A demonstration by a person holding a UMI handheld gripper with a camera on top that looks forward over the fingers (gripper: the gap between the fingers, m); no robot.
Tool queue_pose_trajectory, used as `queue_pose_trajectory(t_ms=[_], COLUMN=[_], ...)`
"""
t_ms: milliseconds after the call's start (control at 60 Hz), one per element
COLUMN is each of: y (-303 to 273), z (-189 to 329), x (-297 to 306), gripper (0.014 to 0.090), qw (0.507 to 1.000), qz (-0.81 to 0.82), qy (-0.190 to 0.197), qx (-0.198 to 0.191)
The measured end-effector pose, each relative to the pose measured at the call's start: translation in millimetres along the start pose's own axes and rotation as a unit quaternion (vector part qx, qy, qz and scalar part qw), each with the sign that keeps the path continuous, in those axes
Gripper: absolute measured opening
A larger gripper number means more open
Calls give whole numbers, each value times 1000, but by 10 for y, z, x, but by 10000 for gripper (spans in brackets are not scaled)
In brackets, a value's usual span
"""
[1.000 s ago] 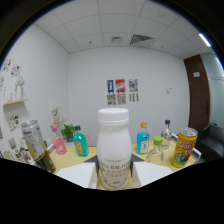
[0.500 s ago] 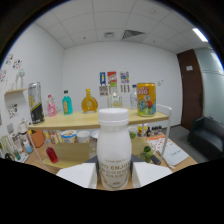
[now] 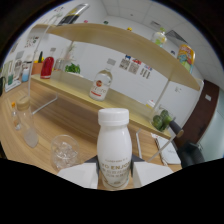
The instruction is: Make me a cup of Mount Fuji.
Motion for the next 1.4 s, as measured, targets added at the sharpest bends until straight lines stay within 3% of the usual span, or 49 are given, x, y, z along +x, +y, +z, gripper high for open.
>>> queue_pose_trajectory(t_ms=[167, 417, 550, 767, 917, 1033, 1300, 1400], y=[60, -53, -189, -309, -356, -432, -821, -803], z=[89, 95, 125, 132, 107, 50, -308, -347], x=[59, 186, 298, 280, 270, 272, 146, 151], gripper=[480, 480, 479, 481, 480, 483, 484, 486], qw=[971, 868, 800, 734, 738, 773, 941, 979], qz=[-236, -494, -594, -674, -669, -628, -317, -159], qy=[18, 42, 78, 87, 88, 86, 16, -24], qx=[-16, -24, -31, -25, -13, -1, 114, 127])
